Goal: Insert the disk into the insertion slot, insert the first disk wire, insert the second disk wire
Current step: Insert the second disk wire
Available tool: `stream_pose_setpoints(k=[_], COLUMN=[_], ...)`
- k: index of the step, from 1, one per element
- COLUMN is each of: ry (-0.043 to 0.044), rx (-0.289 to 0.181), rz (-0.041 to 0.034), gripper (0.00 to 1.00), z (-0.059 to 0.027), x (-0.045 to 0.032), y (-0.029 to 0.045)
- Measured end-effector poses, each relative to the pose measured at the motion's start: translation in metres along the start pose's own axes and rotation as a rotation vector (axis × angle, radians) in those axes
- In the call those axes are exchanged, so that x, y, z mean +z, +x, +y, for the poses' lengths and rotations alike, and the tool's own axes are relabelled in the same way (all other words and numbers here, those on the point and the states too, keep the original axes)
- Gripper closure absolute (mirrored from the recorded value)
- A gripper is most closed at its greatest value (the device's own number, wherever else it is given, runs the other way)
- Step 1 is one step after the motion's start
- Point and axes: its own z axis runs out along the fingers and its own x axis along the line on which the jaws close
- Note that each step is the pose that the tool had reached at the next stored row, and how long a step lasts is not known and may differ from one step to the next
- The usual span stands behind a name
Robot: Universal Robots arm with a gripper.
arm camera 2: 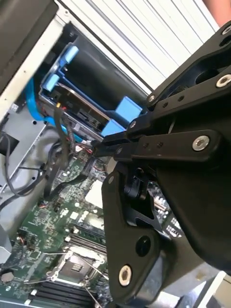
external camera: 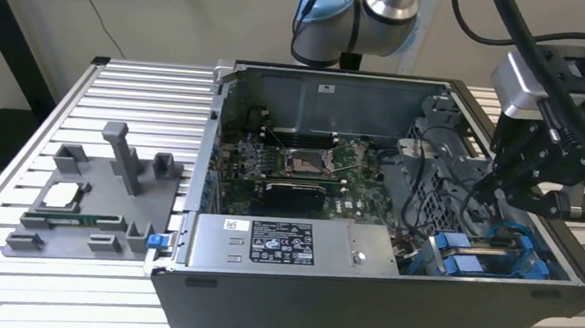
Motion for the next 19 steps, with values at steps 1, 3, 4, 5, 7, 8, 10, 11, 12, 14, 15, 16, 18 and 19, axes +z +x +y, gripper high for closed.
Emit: stream_pose_setpoints(k=[1,3,4,5,7,8,10,11,12,14,15,16,18,19], ry=[0.0005,0.0015,0.0019,0.0026,0.0039,0.0044,0.0055,0.0056,0.0057,0.0058,0.0058,0.0058,0.0059,0.006], rx=[0.0,0.0,0.0,0.0,0.0,0.001,0.0,0.0,0.0,0.001,0.001,0.001,0.001,0.001], rz=[0.0094,0.0359,0.049,0.0656,0.097,0.1116,0.1401,0.1432,0.144,0.1461,0.1471,0.1481,0.15,0.1509], gripper=[1.0,1.0,1.0,1.0,1.0,1.0,1.0,1.0,1.0,1.0,1.0,1.0,1.0,1.0], z=[0.0015,0.004,0.0051,0.0065,0.0088,0.0096,0.0101,0.0101,0.0102,0.0102,0.0102,0.0103,0.0102,0.0102], x=[0.0001,0.0003,0.0002,0.0003,0.0004,0.0005,0.0008,0.0008,0.0009,0.0007,0.0008,0.0008,0.0007,0.0007], y=[0.0001,0.0002,0.0003,0.0003,0.0004,0.0005,0.0006,0.0006,0.0007,0.0006,0.0006,0.0006,0.0006,0.0006])
